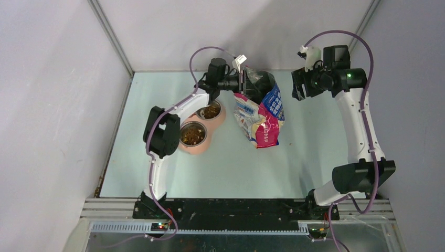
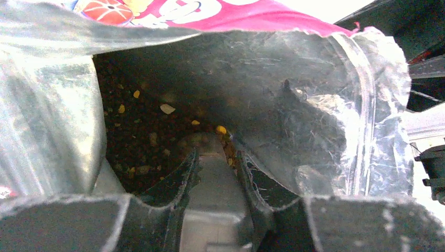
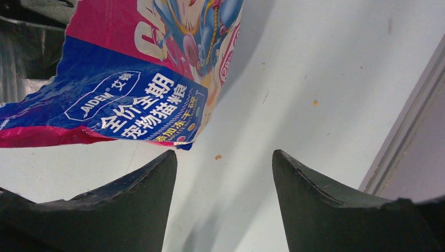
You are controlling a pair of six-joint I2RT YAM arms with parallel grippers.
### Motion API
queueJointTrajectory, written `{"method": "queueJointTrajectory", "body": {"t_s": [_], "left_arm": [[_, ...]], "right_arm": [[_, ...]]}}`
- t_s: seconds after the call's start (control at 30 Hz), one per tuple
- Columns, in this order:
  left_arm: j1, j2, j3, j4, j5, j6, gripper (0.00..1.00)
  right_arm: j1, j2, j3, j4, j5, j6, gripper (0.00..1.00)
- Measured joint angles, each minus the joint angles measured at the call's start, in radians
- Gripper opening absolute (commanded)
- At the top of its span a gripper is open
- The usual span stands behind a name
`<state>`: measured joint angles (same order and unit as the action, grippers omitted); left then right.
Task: Serve the pet food
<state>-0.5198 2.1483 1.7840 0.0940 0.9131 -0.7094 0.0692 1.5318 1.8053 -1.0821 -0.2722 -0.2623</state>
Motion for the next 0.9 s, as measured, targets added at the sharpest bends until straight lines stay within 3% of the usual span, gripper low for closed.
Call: {"method": "queueJointTrajectory", "body": {"t_s": [0.9], "left_arm": [[0.01, -0.095, -0.005, -0.084, -0.031, 0.09, 0.0]], "right_arm": [[0.014, 0.011, 0.001, 0.001, 0.012, -0.011, 0.7]]}}
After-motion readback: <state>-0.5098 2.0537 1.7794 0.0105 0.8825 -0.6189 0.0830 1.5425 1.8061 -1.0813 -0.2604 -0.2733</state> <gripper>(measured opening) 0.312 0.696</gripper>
